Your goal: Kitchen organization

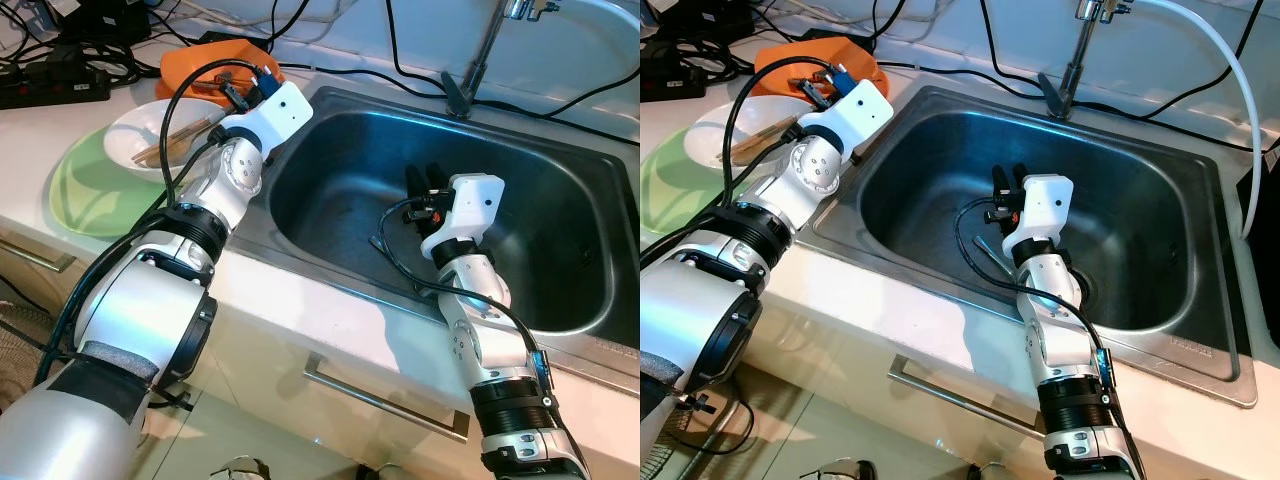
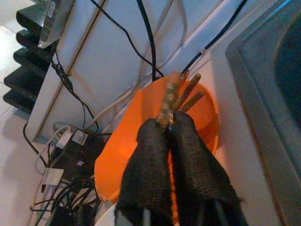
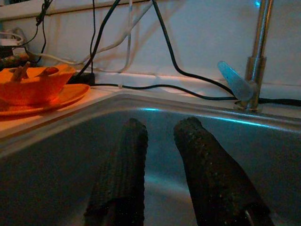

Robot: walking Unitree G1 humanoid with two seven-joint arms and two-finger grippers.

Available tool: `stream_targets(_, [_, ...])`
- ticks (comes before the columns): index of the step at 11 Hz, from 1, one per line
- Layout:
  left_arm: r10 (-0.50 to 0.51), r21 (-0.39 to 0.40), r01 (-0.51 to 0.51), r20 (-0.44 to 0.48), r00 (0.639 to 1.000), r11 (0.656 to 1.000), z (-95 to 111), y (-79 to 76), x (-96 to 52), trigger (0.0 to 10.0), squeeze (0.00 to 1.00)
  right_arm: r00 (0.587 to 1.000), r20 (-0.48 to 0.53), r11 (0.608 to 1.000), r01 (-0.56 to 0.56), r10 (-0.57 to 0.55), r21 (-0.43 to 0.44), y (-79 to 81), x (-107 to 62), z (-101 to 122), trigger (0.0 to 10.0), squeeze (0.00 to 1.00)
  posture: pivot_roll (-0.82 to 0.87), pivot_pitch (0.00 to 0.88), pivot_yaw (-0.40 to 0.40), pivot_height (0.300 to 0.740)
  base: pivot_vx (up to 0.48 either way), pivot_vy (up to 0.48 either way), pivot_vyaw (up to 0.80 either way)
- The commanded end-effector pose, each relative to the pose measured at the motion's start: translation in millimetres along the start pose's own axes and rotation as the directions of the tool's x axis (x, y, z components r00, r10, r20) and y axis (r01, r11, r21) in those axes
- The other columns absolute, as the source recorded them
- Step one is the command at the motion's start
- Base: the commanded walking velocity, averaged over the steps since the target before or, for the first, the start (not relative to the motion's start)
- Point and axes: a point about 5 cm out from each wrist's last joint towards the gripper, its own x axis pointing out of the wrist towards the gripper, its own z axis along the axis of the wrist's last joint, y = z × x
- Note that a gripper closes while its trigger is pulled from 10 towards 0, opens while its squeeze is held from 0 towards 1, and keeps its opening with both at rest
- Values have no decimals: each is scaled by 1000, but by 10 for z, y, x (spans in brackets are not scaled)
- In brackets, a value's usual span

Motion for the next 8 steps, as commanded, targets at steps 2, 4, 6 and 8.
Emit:
stream_targets(2, [14,-24,-14,9,1000,1000,52,22,13,0,0,1000,-9,1000,9,-8,7,-15,-22,-3,10000,0,-25,97,-39,740,0,0,0])
stream_targets(4, [14,-135,-10,30,999,991,118,51,25,3843,0,1000,-6,1000,10,-10,7,-24,-7,7,10000,0,-20,96,-41,740,0,0,0])
stream_targets(6, [7,-325,21,84,996,945,205,94,26,10000,0,1000,1,1000,7,-7,7,-28,18,25,10000,0,-9,91,-49,740,0,0,0])
stream_targets(8, [19,-400,36,132,991,916,292,184,27,10000,0,1000,3,1000,0,-1,8,-27,42,32,10000,0,0,86,-55,740,0,0,0])
